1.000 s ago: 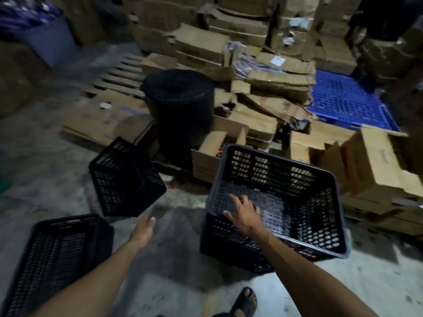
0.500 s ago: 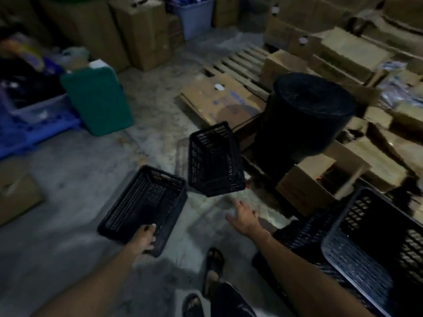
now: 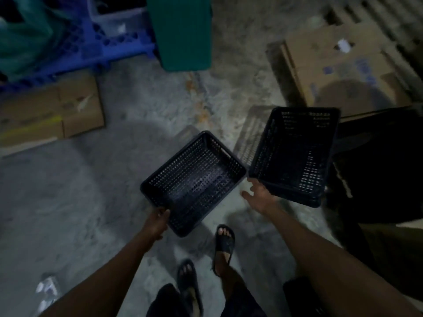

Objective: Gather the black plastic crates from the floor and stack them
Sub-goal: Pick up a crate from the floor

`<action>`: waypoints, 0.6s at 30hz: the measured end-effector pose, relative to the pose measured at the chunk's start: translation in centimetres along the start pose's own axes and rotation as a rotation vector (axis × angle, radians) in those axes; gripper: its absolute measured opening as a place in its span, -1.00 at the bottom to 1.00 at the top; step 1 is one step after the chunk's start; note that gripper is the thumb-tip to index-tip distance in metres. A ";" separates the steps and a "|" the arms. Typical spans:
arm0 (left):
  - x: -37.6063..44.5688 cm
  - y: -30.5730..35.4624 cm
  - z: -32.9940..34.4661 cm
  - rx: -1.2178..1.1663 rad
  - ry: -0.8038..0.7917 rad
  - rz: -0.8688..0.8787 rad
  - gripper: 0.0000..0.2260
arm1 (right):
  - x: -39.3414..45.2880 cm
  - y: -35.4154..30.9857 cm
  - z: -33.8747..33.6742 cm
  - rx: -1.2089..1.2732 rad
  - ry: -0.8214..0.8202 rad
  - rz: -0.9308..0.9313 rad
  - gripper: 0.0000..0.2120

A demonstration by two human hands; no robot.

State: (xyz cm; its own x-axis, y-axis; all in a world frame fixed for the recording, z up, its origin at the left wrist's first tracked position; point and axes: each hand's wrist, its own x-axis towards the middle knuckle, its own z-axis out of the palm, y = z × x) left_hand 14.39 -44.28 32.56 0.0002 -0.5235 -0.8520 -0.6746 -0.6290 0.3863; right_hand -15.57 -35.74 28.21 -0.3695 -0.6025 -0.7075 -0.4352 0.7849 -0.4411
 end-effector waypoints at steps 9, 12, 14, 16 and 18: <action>19.7 -6.8 3.4 0.013 0.064 -0.107 -0.56 | 22.4 2.2 6.1 -0.053 -0.099 -0.020 -0.31; 25.9 -10.0 4.5 0.017 0.116 -0.068 -0.31 | 28.7 4.3 9.0 -0.084 -0.018 -0.045 -0.26; 29.0 -11.9 5.1 -0.052 0.151 -0.103 -0.18 | 31.4 5.7 11.0 -0.171 0.033 -0.034 -0.16; 31.7 -13.7 6.0 -0.141 0.173 -0.179 -0.14 | 33.2 6.6 13.4 -0.355 0.106 0.007 -0.04; 33.4 -14.8 7.0 -0.178 0.212 -0.196 -0.18 | 33.8 6.8 15.0 -0.467 0.264 0.031 0.02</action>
State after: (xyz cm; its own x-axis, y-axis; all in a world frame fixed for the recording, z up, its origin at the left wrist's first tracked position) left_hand 19.24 -48.46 -4.07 0.2831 -0.4793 -0.8307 -0.5074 -0.8099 0.2943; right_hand -18.69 -48.54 -6.99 -0.5557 -0.6431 -0.5268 -0.7174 0.6912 -0.0871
